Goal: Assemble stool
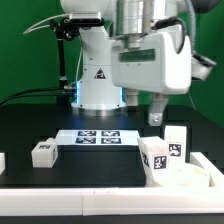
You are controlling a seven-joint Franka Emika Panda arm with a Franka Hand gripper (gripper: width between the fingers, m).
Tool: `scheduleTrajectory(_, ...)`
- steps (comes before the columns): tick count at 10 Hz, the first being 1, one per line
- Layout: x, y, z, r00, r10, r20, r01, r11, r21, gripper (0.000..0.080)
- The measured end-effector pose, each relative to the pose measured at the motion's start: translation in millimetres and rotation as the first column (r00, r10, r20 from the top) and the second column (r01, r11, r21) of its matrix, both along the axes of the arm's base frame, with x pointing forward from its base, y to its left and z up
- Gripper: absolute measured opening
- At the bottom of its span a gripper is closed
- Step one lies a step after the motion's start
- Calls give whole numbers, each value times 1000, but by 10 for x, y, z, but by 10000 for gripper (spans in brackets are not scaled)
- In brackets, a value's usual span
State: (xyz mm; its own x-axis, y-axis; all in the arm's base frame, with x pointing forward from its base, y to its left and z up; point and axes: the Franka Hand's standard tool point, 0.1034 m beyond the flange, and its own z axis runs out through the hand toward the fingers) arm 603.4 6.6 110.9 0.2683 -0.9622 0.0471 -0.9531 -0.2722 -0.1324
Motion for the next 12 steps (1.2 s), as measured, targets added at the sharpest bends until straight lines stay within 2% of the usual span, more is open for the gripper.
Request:
scheduleTrajectory(1,-89,-143,-44,999,49,9,-49,999,-1,649)
scheduleTrajectory(2,-138,-314,-58,981,194,6,-194,981,-12,649)
scheduleTrajectory(3,-156,-424,-68,972,235,0,-235,972,-3,649)
scheduleTrajectory(5,-134,-351,-53,937,351,-5,-351,936,-17,649)
scheduleTrajectory(7,-135,-369,-55,896,444,-10,-444,895,-32,649)
scheduleTrajectory(8,-163,-453,-78,822,569,-7,-569,821,-53,649)
scheduleTrajectory(9,-297,-717,-177,759,651,-8,-651,758,-49,649)
scheduleTrajectory(10,-417,-950,-283,699,714,-20,-715,699,-24,649)
scheduleTrajectory(11,-529,-1096,-369,615,788,-30,-788,615,22,649)
scheduleTrajectory(12,-580,-1180,-416,573,819,-33,-818,574,33,649)
